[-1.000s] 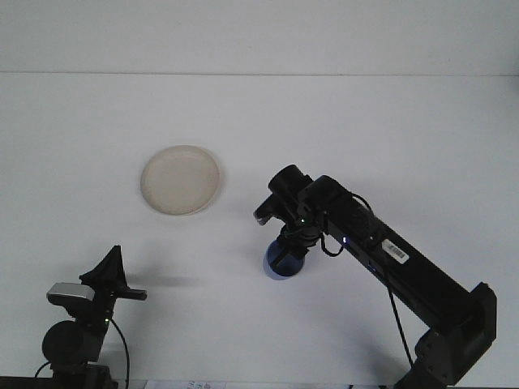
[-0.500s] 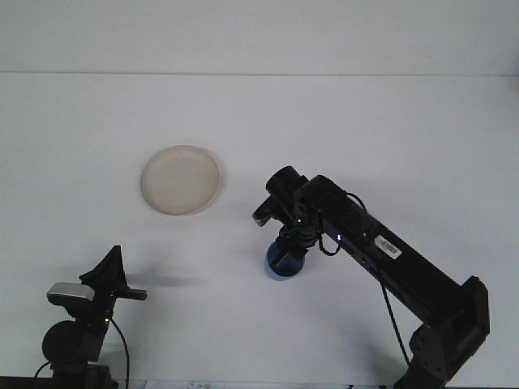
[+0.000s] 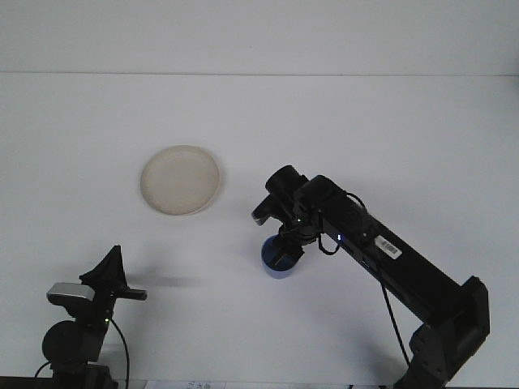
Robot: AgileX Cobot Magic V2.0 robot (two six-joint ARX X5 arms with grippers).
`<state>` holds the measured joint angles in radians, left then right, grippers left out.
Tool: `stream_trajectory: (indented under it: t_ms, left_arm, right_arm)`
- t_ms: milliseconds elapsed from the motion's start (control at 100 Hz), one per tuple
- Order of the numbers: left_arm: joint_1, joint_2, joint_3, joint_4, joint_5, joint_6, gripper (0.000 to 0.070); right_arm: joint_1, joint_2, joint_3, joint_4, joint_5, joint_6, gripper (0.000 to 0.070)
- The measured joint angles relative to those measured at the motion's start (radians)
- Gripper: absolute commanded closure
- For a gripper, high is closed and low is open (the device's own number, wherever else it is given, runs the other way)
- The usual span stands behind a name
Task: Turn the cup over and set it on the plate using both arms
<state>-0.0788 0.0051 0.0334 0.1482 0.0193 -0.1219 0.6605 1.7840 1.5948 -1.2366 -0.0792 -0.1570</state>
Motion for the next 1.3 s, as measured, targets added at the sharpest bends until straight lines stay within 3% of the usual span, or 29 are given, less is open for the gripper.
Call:
stream_trajectory:
  t_ms: [420, 620, 730, 920, 1050, 1300]
  left_arm:
    - [0.000, 0.000, 0.000, 0.000, 0.000, 0.000, 0.0688]
    - [0.000, 0.000, 0.000, 0.000, 0.000, 0.000, 0.0688]
    - [0.000, 0.000, 0.000, 0.000, 0.000, 0.000, 0.0688]
    - [0.000, 0.000, 0.000, 0.000, 0.000, 0.000, 0.0688]
    - [0.000, 0.000, 0.000, 0.000, 0.000, 0.000, 0.0688]
    - [0.000, 0.000, 0.000, 0.000, 0.000, 0.000, 0.0688]
  right_arm:
    - [-0.084, -0.016, 0.159, -0.018, -0.010, -0.031, 0.0336]
    - [-0.257, -0.157, 0.159, 0.045, -0.101, -0.039, 0.0336]
    - [-0.381, -0.268, 0.138, 0.107, -0.102, -0.030, 0.0336]
    - [-0.570, -0.482, -0.053, 0.249, -0.099, 0.016, 0.0336]
    - [-0.663, -0.666, -0.275, 0.404, -0.057, 0.070, 0.0336]
    - [-0.681, -1.061, -0.682, 0.605, -0.041, 0.150, 0.0337]
